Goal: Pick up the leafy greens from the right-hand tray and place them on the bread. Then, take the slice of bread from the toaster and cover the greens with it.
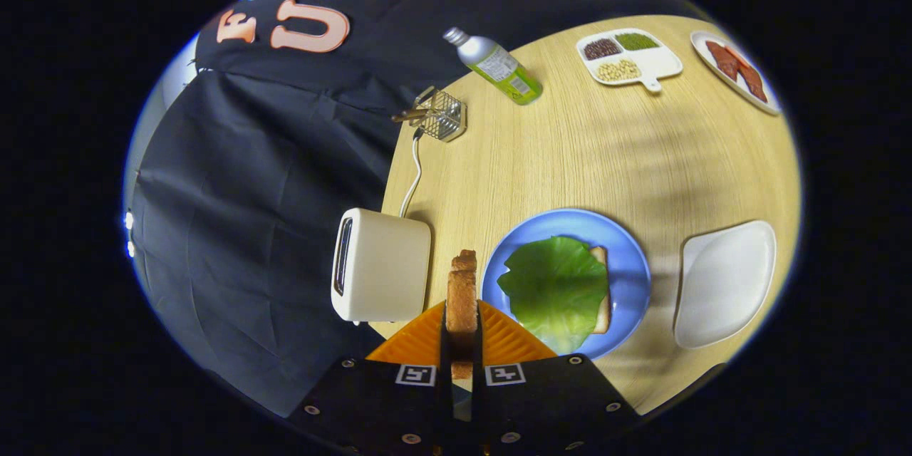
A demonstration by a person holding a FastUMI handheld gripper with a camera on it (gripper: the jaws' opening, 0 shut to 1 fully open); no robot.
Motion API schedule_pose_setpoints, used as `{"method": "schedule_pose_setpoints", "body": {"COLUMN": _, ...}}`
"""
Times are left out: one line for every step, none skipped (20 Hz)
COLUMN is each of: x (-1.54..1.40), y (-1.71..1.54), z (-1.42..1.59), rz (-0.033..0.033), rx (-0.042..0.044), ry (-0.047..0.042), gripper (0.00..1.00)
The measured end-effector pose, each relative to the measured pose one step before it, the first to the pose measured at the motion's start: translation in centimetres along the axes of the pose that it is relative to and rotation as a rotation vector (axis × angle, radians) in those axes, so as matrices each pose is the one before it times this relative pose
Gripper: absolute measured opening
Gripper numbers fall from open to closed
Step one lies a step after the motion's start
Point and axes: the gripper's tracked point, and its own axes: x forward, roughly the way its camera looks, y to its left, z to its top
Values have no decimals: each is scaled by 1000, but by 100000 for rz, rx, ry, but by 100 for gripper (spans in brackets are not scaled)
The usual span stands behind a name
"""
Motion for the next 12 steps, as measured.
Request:
{"method": "schedule_pose_setpoints", "body": {"x": 353, "y": -385, "z": 9, "rz": 101, "rx": -71, "ry": -1, "gripper": 11}}
{"method": "schedule_pose_setpoints", "body": {"x": 296, "y": -334, "z": -150, "rz": -55, "rx": -608, "ry": 185, "gripper": 11}}
{"method": "schedule_pose_setpoints", "body": {"x": 283, "y": -361, "z": -69, "rz": -113, "rx": -839, "ry": 214, "gripper": 11}}
{"method": "schedule_pose_setpoints", "body": {"x": 73, "y": -401, "z": -96, "rz": 109, "rx": -549, "ry": 230, "gripper": 11}}
{"method": "schedule_pose_setpoints", "body": {"x": 141, "y": -349, "z": 19, "rz": 41, "rx": -244, "ry": -168, "gripper": 11}}
{"method": "schedule_pose_setpoints", "body": {"x": 281, "y": -285, "z": -154, "rz": -272, "rx": -362, "ry": -230, "gripper": 11}}
{"method": "schedule_pose_setpoints", "body": {"x": 208, "y": -496, "z": -90, "rz": -601, "rx": -482, "ry": 121, "gripper": 11}}
{"method": "schedule_pose_setpoints", "body": {"x": 247, "y": -870, "z": 146, "rz": -1096, "rx": -8, "ry": 323, "gripper": 11}}
{"method": "schedule_pose_setpoints", "body": {"x": 330, "y": -609, "z": -215, "rz": -609, "rx": 198, "ry": 692, "gripper": 11}}
{"method": "schedule_pose_setpoints", "body": {"x": 295, "y": -551, "z": -123, "rz": -486, "rx": 585, "ry": 225, "gripper": 11}}
{"method": "schedule_pose_setpoints", "body": {"x": 288, "y": -741, "z": -198, "rz": -889, "rx": 1048, "ry": 678, "gripper": 11}}
{"method": "schedule_pose_setpoints", "body": {"x": 218, "y": -514, "z": -231, "rz": -849, "rx": 1269, "ry": 554, "gripper": 11}}
